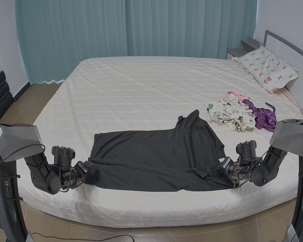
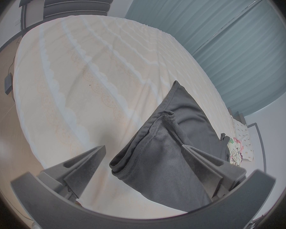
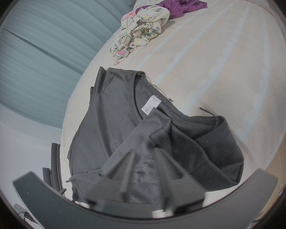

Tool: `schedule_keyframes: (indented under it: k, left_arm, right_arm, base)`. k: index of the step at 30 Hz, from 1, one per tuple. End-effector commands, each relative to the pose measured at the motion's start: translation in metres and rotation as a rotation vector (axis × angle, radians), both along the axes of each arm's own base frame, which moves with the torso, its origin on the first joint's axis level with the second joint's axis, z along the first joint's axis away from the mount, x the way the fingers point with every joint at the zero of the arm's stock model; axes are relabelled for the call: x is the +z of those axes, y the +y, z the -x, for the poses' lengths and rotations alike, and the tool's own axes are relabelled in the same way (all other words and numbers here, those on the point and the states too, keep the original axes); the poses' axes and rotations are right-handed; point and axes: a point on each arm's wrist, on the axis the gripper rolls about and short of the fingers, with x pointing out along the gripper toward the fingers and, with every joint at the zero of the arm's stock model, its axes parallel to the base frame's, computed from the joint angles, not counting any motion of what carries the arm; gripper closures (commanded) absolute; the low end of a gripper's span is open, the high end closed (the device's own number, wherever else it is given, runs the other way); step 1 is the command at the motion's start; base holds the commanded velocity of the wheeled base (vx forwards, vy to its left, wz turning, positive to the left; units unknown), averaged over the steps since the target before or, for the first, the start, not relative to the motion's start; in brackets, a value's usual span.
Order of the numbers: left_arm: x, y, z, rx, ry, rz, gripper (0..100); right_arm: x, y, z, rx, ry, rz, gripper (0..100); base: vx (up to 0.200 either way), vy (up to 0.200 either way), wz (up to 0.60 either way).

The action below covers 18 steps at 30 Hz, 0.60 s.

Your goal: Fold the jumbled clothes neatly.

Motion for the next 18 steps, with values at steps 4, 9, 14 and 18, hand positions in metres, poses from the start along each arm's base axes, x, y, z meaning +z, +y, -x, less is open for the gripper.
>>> schedule_keyframes:
  k: [4, 9, 14, 18]
  left_arm:
    - [-0.001, 0.0, 0.0, 0.0, 0.002, 0.0, 0]
    - [-0.001, 0.0, 0.0, 0.0, 0.002, 0.0, 0]
    - [-0.001, 0.0, 0.0, 0.0, 0.002, 0.0, 0]
    - [-0.001, 0.0, 0.0, -0.001, 0.003, -0.001, 0]
  right_arm:
    - [0.006, 0.0, 0.007, -0.001, 0.029, 0.01, 100]
    - [0.016, 0.0, 0.009, 0.002, 0.01, 0.007, 100]
    - [0.021, -0.005, 0.009, 0.021, -0.016, 0.078, 100]
    - [0.023, -0.007, 0.002, 0.101, -0.052, 0.188, 100]
  base:
    - [0.0, 0.0, 0.0]
    - [0.0, 0.0, 0.0]
    - [0.0, 0.0, 0.0]
    - [0.0, 0.0, 0.0]
